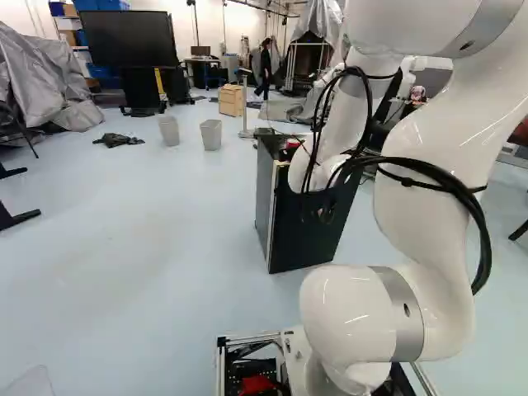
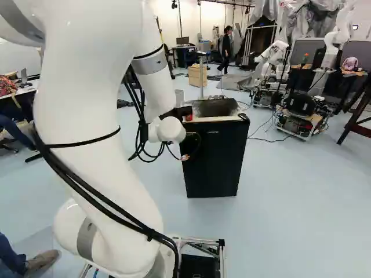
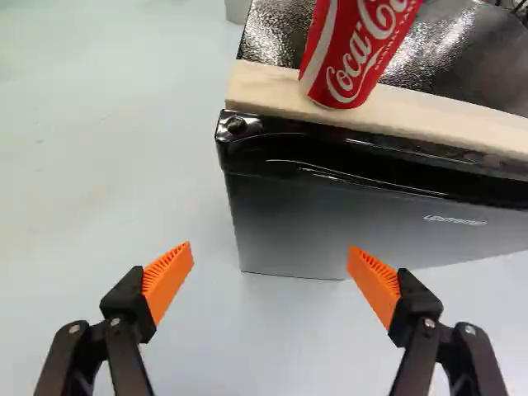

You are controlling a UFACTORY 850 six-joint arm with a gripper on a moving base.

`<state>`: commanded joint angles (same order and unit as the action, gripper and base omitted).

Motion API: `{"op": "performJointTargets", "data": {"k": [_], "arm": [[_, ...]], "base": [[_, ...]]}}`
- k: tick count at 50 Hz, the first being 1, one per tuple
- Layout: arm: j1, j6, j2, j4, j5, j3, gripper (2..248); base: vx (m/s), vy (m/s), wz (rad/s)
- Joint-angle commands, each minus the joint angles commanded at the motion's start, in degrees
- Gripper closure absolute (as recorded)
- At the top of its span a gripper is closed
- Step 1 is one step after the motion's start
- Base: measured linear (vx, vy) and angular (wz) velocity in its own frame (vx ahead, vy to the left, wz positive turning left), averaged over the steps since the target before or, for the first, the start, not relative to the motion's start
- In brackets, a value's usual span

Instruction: Grab a drink from the fridge

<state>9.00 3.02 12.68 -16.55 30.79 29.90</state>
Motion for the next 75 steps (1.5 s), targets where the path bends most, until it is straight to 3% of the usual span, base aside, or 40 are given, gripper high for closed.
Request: {"op": "performJointTargets", "data": {"k": [21, 75], "arm": [[-1.2, 0.0, -1.8, 4.6, 5.7, -2.2, 3], [-4.3, 0.0, -6.6, 5.7, 27.3, -7.6, 3]], "base": [[0.000, 0.000, 0.000], [0.000, 0.000, 0.000]]}}
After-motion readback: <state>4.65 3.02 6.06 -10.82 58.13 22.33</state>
